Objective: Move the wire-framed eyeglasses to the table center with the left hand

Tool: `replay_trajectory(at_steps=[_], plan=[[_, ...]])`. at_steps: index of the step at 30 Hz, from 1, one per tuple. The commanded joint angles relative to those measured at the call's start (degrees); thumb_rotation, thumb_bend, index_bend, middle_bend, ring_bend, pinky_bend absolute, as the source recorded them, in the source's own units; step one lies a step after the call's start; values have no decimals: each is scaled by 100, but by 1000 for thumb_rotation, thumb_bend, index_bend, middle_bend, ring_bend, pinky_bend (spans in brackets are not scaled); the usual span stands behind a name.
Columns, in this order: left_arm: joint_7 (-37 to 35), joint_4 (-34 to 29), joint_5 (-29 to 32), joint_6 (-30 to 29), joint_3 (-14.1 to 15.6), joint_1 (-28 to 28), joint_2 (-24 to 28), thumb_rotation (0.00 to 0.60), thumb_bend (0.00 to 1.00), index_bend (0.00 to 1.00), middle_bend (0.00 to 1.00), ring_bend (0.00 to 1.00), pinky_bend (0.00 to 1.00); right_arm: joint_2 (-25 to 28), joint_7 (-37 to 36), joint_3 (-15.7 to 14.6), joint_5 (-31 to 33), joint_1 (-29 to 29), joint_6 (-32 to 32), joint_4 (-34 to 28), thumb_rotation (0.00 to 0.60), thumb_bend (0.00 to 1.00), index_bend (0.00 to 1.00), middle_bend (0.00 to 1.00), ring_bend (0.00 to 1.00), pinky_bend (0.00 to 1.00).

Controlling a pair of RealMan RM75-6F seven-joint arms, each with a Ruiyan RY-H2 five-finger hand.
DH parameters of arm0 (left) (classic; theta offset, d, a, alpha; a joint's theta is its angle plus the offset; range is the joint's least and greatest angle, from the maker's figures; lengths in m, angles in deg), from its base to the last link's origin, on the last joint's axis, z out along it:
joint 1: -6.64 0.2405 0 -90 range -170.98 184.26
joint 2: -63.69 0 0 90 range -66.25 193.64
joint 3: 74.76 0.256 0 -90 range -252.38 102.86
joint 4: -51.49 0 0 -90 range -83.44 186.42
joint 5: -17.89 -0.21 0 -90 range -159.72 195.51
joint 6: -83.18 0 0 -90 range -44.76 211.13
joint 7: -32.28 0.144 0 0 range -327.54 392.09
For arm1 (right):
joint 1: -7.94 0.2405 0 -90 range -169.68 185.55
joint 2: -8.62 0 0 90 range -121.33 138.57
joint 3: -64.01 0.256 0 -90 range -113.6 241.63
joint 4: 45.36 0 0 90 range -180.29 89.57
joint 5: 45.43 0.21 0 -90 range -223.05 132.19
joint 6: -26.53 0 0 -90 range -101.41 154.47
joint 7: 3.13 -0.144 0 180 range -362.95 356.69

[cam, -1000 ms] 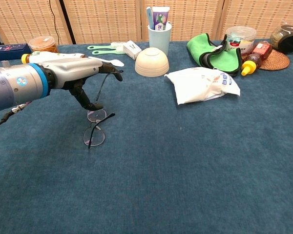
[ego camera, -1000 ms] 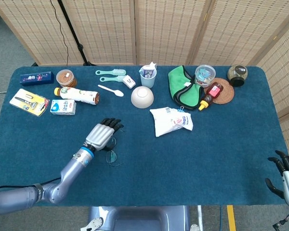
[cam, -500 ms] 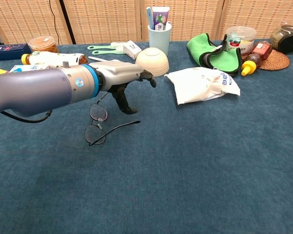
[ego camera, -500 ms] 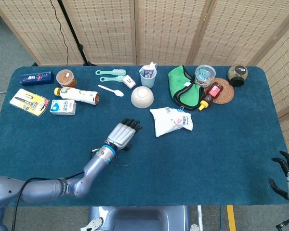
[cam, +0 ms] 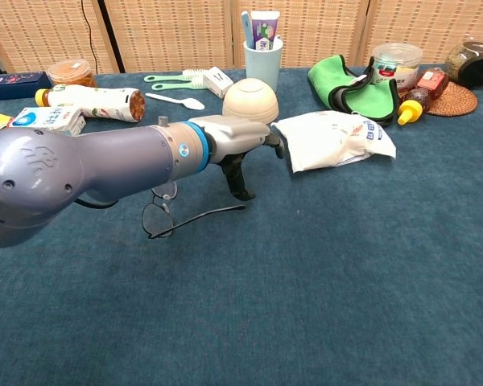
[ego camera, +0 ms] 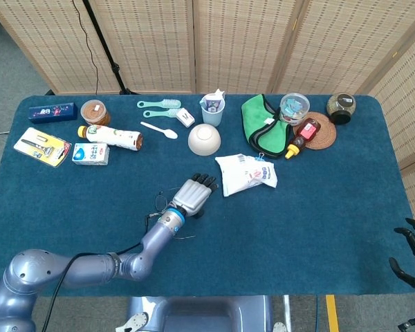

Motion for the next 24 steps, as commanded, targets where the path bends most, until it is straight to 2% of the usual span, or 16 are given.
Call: replay_trajectory(at_steps=[1, 3, 7, 10, 18, 24], plan=[[-29, 172, 80, 25, 30, -83, -156, 600, 304, 149, 96, 39, 82, 11, 15, 3, 6, -9, 8, -15, 600, 305, 289, 156, 191, 239], [-58, 263, 105, 30, 45, -107, -234, 600, 304, 124, 87, 25, 71, 19, 25, 6, 6, -13, 13, -29, 600, 305, 290, 156, 190, 239], [-190, 396, 153, 43, 24, -118, -352, 600, 304, 39, 6, 0, 6, 32, 48, 11, -1, -22, 31, -53, 600, 305, 289, 156, 191, 239], [-429, 481, 14, -52, -21, -53, -447, 600, 302, 0, 0, 0, 0, 45, 64, 12, -8, -34, 49, -75, 600, 304, 290, 156, 191, 239], [-960, 696, -401, -71, -47, 96, -561, 600, 293, 0, 0, 0, 0, 56, 95, 12, -22, -43, 59, -105, 600, 305, 290, 156, 191, 239], [-1348, 480, -826, -276, -162, 224, -422, 600, 292, 0, 0, 0, 0, 53, 110, 20, -32, -29, 41, -112, 600, 304, 290, 156, 191, 239]])
